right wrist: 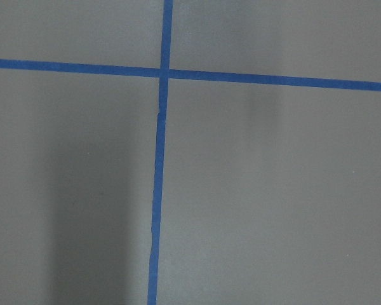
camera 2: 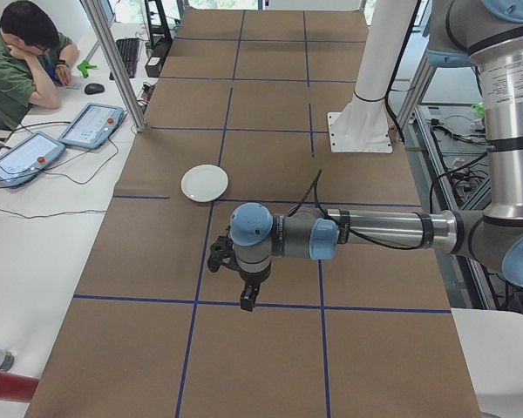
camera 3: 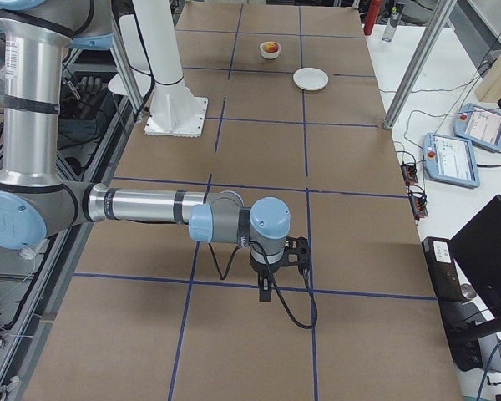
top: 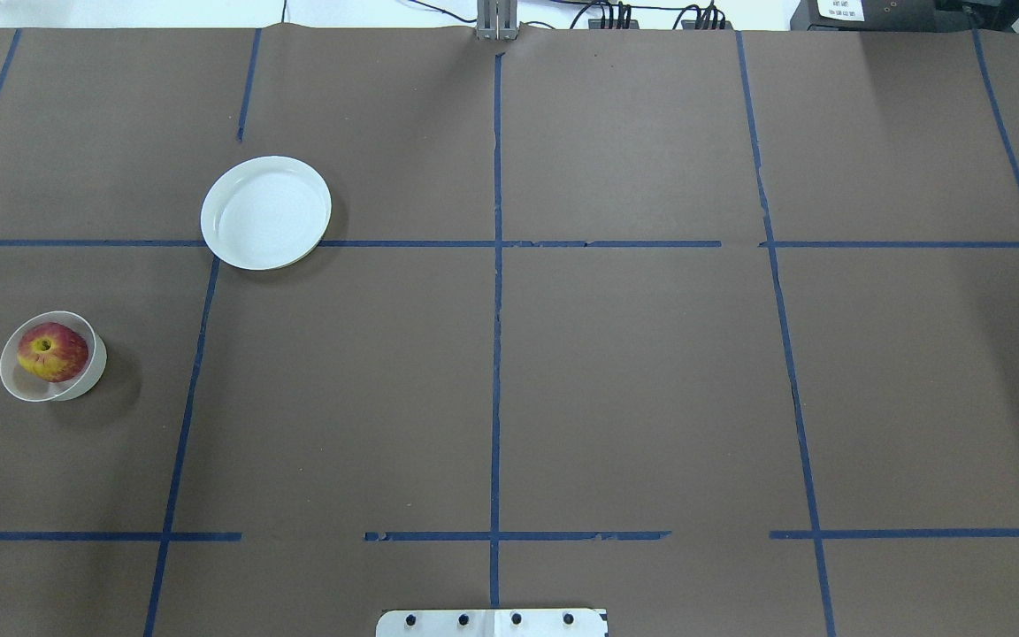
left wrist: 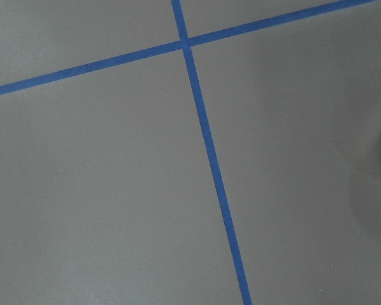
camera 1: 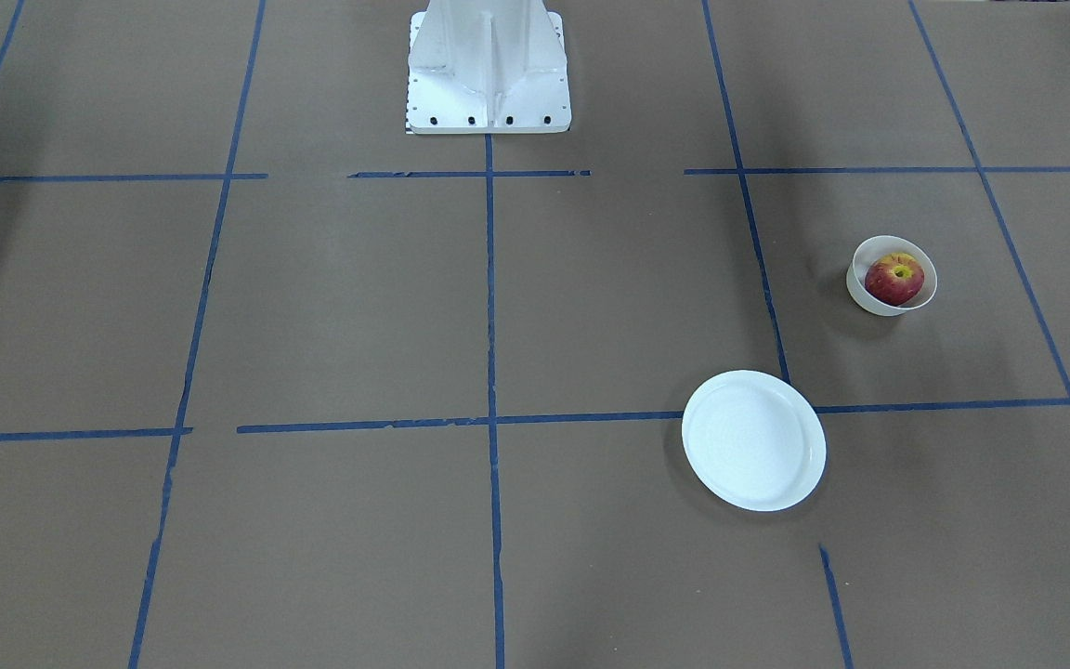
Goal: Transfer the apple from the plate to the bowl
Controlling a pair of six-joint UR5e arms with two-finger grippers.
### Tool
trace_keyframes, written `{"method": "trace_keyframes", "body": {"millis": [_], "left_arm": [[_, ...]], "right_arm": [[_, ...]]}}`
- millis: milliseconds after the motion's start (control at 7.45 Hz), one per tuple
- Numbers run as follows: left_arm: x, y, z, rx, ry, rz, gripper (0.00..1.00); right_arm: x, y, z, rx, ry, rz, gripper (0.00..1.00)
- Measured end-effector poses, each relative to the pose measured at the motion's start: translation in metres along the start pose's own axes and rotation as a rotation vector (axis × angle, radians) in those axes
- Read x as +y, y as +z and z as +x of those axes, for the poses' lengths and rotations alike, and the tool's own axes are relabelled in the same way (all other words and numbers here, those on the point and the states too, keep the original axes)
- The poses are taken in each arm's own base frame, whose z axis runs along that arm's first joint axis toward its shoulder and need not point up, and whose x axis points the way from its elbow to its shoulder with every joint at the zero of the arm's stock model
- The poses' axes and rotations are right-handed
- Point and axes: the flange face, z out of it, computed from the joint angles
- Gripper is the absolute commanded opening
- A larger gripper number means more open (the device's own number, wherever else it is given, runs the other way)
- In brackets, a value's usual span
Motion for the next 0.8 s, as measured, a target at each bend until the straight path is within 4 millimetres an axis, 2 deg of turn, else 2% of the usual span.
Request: {"method": "trace_keyframes", "body": {"millis": [268, 805], "left_arm": [[-0.0026, -0.0064, -0.0026, -0.005, -0.001, 0.018, 1.00], [-0.0036, -0.0067, -0.0045, -0.002, -0.004, 0.020, 1.00]], "right_arm": [[0.0000, 0.0000, 0.0000, 0.000, 0.000, 0.000, 1.00], [0.0000, 0.0000, 0.0000, 0.000, 0.000, 0.000, 1.00]]}}
